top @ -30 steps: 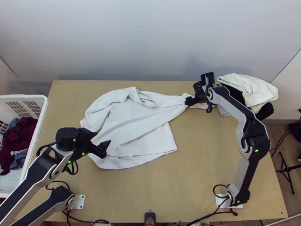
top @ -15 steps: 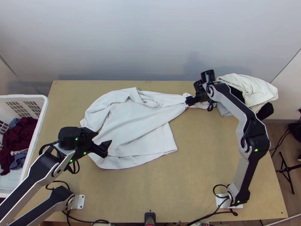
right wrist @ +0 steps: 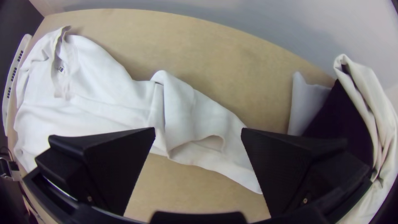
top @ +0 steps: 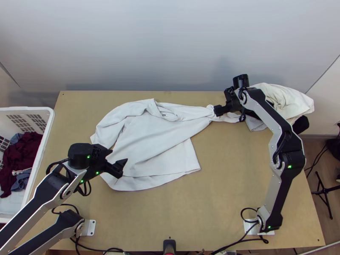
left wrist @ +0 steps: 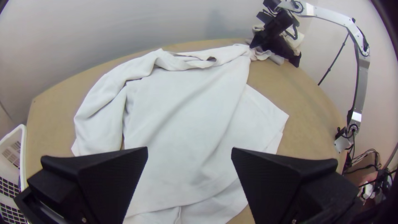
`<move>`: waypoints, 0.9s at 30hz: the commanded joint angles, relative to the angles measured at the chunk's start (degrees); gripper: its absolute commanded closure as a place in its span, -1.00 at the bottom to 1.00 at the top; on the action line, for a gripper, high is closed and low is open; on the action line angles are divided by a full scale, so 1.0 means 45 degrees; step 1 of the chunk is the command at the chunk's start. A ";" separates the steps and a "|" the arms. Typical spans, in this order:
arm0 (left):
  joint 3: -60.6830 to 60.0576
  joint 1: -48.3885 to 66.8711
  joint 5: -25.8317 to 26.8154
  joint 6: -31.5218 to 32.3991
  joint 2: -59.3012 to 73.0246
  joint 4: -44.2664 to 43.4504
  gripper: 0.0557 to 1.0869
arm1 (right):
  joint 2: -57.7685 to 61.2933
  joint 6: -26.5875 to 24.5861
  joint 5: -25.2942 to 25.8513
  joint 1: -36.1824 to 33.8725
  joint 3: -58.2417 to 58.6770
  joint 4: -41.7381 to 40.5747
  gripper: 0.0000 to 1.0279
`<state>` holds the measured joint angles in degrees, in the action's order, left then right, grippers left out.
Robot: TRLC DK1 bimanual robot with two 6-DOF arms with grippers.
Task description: Fold the t-shirt
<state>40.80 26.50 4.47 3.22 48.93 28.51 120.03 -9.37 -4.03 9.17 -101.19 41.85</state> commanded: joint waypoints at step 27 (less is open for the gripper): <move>-0.0452 -0.0049 -0.0036 0.0065 -0.0384 0.0031 -0.90 | 0.0280 -0.0048 -0.0100 0.0638 -0.0405 0.0213 0.16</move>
<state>38.98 26.55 4.29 3.51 48.10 28.18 120.86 -9.47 -4.56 11.94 -103.18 42.63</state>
